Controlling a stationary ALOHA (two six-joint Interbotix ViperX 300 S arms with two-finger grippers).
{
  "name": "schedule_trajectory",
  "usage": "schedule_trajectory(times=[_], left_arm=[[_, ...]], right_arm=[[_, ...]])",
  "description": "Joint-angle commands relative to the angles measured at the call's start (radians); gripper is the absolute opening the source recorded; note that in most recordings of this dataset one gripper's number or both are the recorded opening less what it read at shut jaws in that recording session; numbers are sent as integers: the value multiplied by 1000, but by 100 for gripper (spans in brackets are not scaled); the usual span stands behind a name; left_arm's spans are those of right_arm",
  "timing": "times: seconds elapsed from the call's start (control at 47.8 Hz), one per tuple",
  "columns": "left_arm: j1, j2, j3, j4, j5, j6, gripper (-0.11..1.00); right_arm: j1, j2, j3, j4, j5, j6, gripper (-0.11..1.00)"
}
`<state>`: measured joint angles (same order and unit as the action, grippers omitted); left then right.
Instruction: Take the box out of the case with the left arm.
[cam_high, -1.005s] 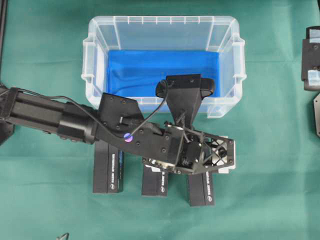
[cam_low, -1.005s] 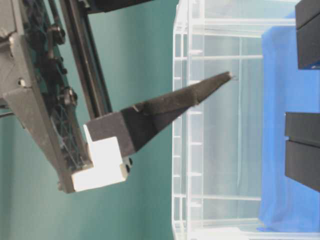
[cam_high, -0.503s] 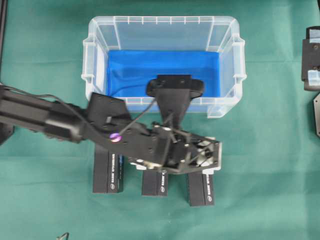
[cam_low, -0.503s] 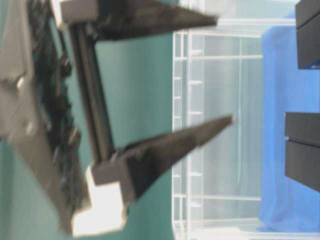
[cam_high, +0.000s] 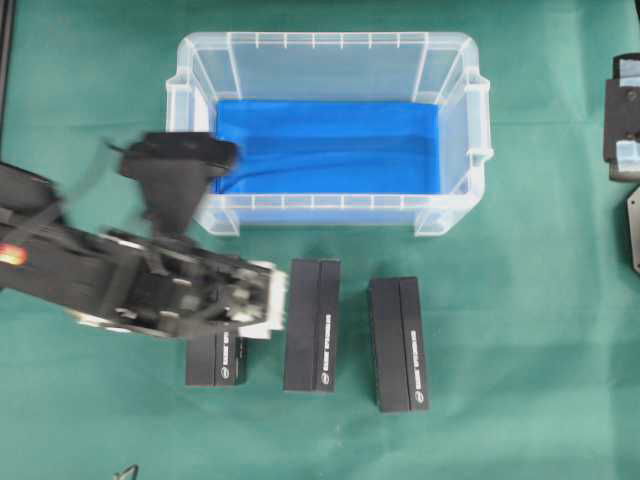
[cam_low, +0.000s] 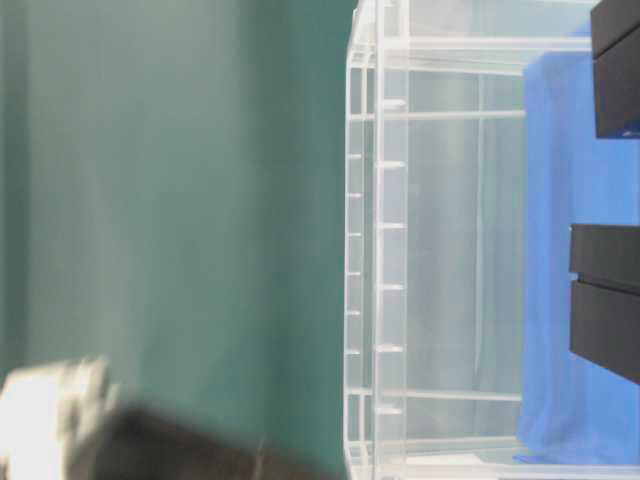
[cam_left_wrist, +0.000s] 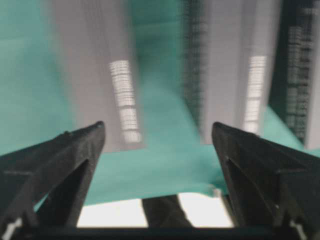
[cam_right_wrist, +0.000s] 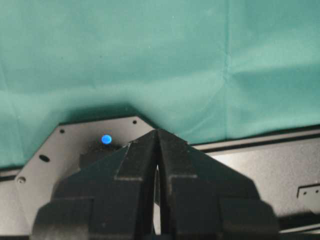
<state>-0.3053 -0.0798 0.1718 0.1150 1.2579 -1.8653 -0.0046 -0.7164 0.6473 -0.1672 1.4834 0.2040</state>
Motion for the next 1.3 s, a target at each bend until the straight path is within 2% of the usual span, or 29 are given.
schedule_trajectory(times=[0.0, 0.168, 0.419, 0.67, 0.838, 0.984, 1.277], left_arm=[[-20, -115, 74, 6, 0, -12, 82], [-63, -264, 224, 5, 0, -41, 81], [-120, -428, 370, 5, 6, -112, 79], [-120, -463, 391, 20, 8, -115, 78], [-91, -469, 396, 26, 9, -103, 78], [-17, -494, 407, 28, 14, -32, 78], [207, -561, 423, 17, 17, 202, 78]], right_arm=[[-2, -2, -9, 0, 11, 2, 0], [-2, -2, -9, 0, 18, 2, 0], [-2, -2, -9, 0, 18, 2, 0], [-2, -2, -9, 0, 17, 2, 0], [-2, -2, -9, 0, 18, 2, 0], [-2, -2, -9, 0, 18, 2, 0], [-2, -2, -9, 0, 18, 2, 0]])
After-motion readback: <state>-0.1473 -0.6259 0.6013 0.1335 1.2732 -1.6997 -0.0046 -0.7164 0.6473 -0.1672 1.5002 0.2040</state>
